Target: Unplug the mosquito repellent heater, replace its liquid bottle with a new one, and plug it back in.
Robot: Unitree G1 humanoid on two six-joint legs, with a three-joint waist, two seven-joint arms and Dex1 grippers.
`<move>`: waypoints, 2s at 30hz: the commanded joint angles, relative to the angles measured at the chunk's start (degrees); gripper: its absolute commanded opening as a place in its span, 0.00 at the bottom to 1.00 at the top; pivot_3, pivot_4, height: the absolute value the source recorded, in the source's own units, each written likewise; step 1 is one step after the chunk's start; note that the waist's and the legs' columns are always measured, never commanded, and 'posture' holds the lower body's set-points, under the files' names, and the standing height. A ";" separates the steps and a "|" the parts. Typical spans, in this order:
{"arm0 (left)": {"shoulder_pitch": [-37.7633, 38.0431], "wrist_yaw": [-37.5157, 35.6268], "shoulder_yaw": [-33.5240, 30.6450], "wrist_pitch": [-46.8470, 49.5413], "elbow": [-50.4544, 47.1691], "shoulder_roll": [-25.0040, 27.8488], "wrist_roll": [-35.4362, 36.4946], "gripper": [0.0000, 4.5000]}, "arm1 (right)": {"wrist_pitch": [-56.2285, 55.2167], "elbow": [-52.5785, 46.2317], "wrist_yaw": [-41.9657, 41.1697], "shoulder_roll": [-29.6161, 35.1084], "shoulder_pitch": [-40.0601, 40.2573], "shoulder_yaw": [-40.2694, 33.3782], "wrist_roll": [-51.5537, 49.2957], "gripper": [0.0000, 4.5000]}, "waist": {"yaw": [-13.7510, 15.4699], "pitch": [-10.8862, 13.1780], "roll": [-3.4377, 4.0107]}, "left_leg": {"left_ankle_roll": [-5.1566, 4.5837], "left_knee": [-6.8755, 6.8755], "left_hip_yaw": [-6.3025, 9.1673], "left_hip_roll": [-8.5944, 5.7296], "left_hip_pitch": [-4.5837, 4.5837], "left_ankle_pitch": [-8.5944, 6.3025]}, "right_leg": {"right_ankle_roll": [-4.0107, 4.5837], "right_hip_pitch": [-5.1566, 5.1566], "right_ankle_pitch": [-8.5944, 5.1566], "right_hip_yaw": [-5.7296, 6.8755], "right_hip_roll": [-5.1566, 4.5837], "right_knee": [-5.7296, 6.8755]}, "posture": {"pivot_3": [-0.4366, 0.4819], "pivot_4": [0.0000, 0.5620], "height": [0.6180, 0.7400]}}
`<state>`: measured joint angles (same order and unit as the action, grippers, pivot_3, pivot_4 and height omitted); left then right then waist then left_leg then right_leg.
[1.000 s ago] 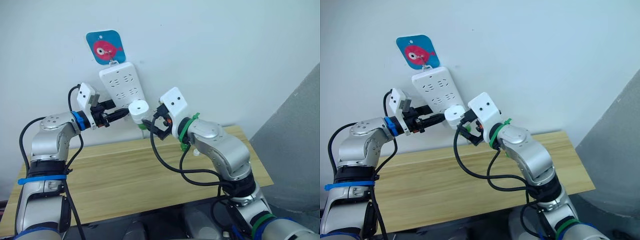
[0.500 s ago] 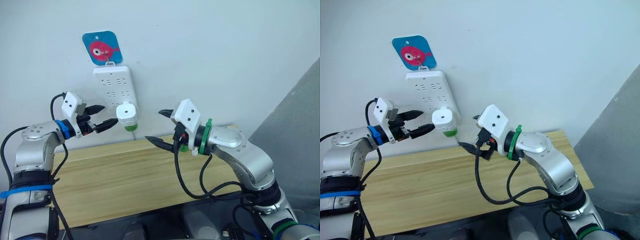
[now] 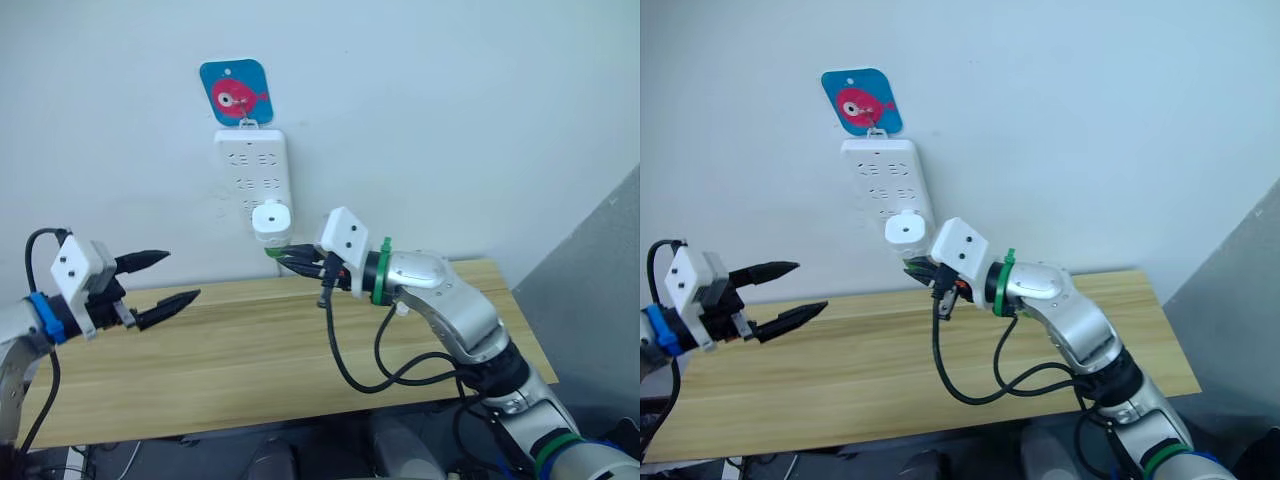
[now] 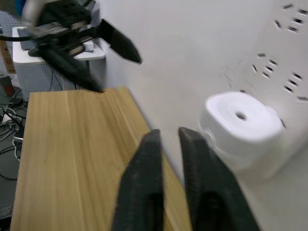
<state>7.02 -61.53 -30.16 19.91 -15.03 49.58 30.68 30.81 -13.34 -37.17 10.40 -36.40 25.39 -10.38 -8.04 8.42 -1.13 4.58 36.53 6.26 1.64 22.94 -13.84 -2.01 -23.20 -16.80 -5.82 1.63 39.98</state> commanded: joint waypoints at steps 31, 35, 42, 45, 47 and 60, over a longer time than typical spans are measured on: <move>7.29 16.39 9.29 4.78 -25.36 -10.02 5.43 1.00 | -1.67 6.01 10.39 -5.73 1.63 -3.24 7.38 0.01 | 3.33 -0.14 -0.19 | 0.11 0.16 -0.09 0.03 -0.06 0.06 | 0.24 0.06 0.15 0.05 0.12 0.03 | 0.49 0.14 1.00; 6.77 16.53 9.75 5.04 -25.50 -9.90 5.59 1.00 | -1.05 6.25 11.22 -5.90 1.66 -3.26 7.56 0.01 | 3.31 -0.14 -0.19 | 0.11 0.16 -0.09 0.03 -0.06 0.06 | 0.24 0.06 0.15 0.05 0.13 0.03 | 0.49 0.15 1.00; 6.25 16.80 10.05 5.44 -25.49 -9.82 5.76 1.00 | -0.18 6.32 12.30 -6.20 1.66 -3.81 7.33 0.01 | 3.29 -0.14 -0.19 | 0.11 0.16 -0.09 0.03 -0.06 0.06 | 0.24 0.06 0.15 0.05 0.13 0.03 | 0.48 0.15 1.00; 6.30 16.86 10.10 5.48 -25.47 -9.80 5.83 1.00 | 0.07 6.48 12.85 -6.24 1.56 -3.61 7.78 0.01 | 3.28 -0.14 -0.19 | 0.11 0.16 -0.09 0.03 -0.06 0.06 | 0.24 0.06 0.15 0.05 0.13 0.04 | 0.48 0.15 1.00; 6.09 16.99 10.25 5.56 -25.34 -9.79 5.88 1.00 | 0.29 6.69 13.23 -6.27 1.48 -3.47 8.07 0.01 | 3.27 -0.14 -0.19 | 0.11 0.17 -0.09 0.03 -0.06 0.06 | 0.24 0.06 0.14 0.05 0.13 0.04 | 0.48 0.15 1.00; 5.88 17.16 11.29 5.53 -25.25 -9.88 6.11 1.00 | 0.49 7.33 17.37 -8.08 1.58 -4.78 9.86 0.01 | 3.27 -0.16 -0.19 | 0.11 0.32 -0.09 0.04 -0.06 0.07 | 0.21 0.08 0.16 0.05 0.16 0.08 | 0.47 0.14 1.00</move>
<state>13.35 -44.42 -18.76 25.84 -39.16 39.23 36.31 31.90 -5.76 -22.22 2.54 -34.07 23.19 -1.53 -4.77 8.26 -1.32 4.68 36.85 6.17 1.68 22.87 -13.76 -1.81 -23.12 -16.65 -5.77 1.79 40.07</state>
